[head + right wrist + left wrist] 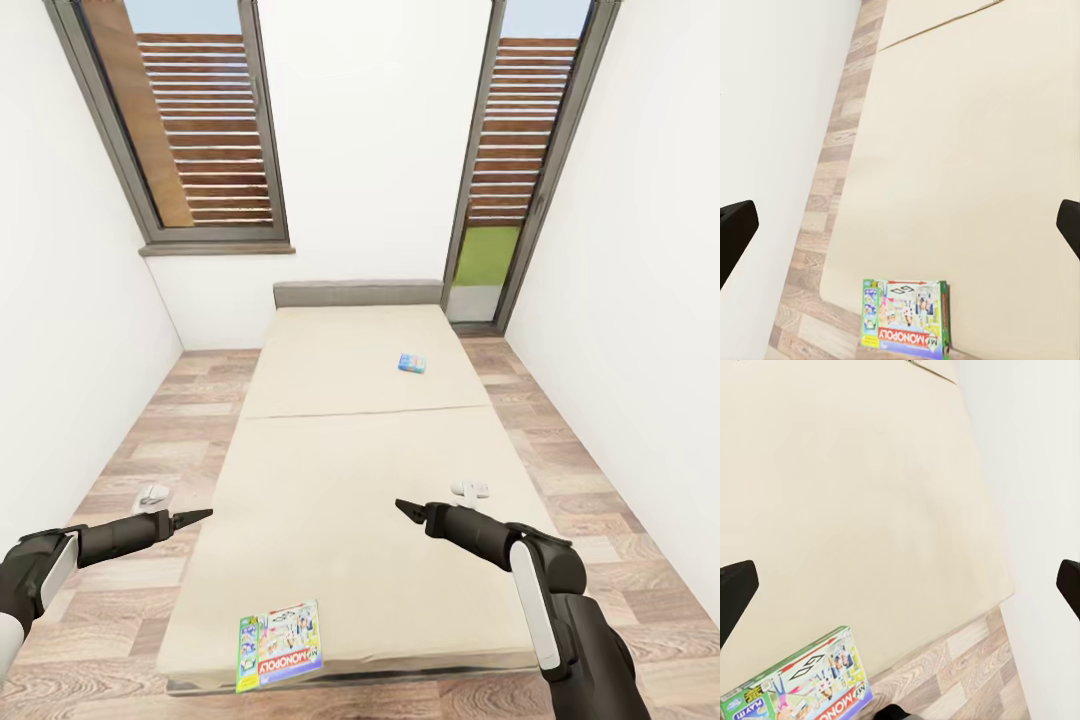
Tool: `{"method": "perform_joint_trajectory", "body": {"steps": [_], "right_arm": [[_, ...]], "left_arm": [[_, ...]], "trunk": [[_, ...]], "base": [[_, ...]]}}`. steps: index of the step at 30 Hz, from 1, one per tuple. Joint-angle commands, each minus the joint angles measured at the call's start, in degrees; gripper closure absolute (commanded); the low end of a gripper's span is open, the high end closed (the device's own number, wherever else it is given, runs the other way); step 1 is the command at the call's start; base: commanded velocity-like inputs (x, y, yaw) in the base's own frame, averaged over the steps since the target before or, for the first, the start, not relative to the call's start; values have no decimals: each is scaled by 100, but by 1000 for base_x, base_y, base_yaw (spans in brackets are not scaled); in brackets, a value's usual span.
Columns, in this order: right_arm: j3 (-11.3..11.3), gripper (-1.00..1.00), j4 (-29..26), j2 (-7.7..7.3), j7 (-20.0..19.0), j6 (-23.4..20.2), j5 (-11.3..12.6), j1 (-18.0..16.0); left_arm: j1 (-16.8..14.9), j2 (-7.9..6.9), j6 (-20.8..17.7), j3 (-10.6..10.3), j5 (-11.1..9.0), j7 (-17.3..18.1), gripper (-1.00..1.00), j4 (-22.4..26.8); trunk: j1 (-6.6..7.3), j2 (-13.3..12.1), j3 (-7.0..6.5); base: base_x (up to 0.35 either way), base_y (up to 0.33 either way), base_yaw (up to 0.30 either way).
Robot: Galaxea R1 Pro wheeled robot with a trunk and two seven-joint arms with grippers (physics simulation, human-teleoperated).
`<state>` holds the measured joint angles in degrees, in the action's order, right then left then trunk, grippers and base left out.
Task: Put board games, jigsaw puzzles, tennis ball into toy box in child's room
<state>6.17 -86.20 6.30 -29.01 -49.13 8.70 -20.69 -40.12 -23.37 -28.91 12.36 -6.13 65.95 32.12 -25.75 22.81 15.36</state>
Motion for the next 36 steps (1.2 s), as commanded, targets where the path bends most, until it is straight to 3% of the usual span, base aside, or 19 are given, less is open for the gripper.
{"method": "perform_joint_trajectory", "body": {"steps": [1,36], "right_arm": [[15,-100,9,5,-8,-44,26,-6],[17,-100,129,6,-8,-44,18,-6]], "left_arm": [[-4,-1,-53,3,-19,14,-100,-2],[-4,-1,-53,2,-19,6,-100,2]], "trunk": [[-4,11,2],[-4,11,-277]], "base": [[0,0,0],[0,0,0]]}}
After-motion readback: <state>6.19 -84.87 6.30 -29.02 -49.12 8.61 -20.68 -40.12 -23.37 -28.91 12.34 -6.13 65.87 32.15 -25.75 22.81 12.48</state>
